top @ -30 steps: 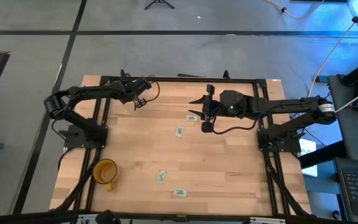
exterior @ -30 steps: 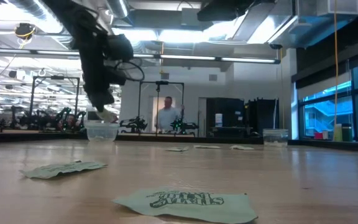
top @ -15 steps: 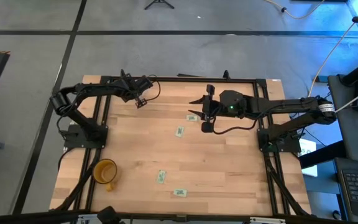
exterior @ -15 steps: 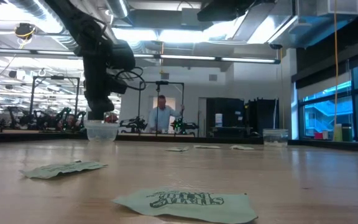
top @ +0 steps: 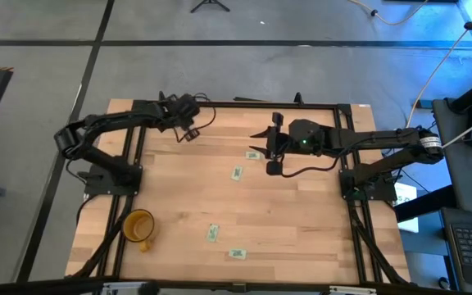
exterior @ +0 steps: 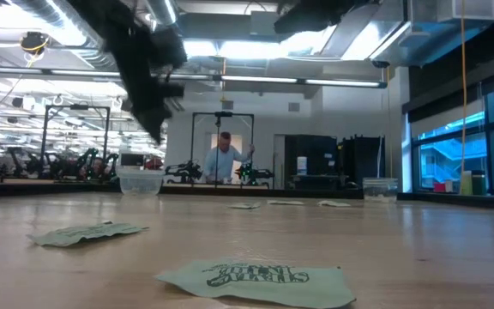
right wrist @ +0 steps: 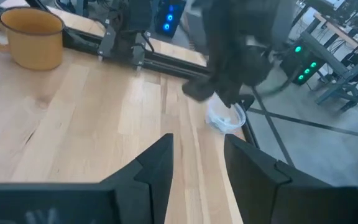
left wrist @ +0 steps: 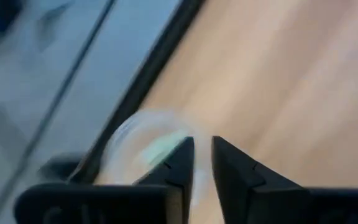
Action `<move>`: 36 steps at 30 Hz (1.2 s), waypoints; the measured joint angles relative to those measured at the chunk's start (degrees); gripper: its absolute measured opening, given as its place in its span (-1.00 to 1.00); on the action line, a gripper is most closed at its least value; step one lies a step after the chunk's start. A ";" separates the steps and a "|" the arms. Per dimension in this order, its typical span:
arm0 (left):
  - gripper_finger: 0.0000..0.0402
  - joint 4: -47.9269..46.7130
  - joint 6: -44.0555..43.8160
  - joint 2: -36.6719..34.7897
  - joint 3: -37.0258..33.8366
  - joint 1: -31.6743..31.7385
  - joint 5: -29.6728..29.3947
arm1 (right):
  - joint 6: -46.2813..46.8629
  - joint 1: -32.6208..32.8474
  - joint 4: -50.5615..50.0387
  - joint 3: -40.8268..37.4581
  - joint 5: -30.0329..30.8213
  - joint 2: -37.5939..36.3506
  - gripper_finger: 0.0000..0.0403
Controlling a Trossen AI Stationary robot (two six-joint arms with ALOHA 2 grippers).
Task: Pick and place Stevia / Truvia into bins
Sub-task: Put the green stevia packet into the transparent container
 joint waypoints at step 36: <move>-0.99 29.55 15.38 24.02 0.41 -30.33 10.61 | 17.89 -8.49 -13.48 0.00 -14.60 11.61 -0.27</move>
